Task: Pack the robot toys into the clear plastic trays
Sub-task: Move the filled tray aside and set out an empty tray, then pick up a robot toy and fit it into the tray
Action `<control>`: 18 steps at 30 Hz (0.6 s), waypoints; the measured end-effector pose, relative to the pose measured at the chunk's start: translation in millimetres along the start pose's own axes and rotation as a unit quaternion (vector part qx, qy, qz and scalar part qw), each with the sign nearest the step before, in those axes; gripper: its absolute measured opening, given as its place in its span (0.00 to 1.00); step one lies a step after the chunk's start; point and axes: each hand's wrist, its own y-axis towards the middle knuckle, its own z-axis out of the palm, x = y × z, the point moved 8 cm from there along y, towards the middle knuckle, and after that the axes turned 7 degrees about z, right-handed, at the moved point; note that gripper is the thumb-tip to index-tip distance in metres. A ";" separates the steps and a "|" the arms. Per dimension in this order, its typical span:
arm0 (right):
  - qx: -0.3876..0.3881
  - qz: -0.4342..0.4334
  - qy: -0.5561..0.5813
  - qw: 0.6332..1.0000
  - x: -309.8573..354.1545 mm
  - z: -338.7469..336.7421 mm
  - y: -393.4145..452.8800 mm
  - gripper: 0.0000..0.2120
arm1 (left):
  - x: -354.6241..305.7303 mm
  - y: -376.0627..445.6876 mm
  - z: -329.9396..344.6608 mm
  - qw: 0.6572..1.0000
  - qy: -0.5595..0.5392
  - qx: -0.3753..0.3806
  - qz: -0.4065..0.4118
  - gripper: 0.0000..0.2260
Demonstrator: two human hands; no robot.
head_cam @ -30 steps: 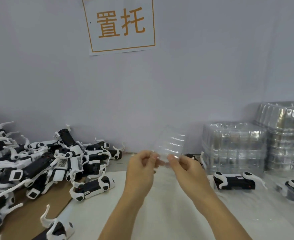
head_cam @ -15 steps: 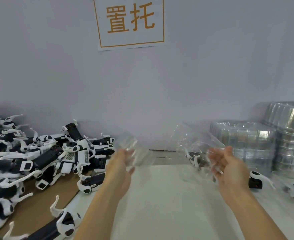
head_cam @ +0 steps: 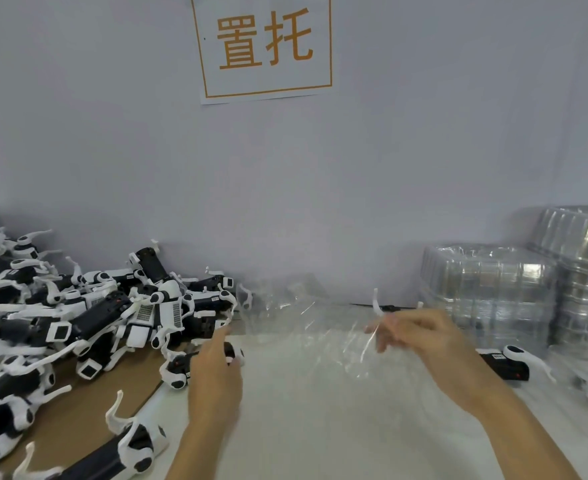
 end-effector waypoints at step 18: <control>-0.081 0.018 -0.255 0.963 27.8 30.7 2.1 0.23 | -91.0 4.2 -74.4 0.836 -0.524 -0.156 -0.036 0.06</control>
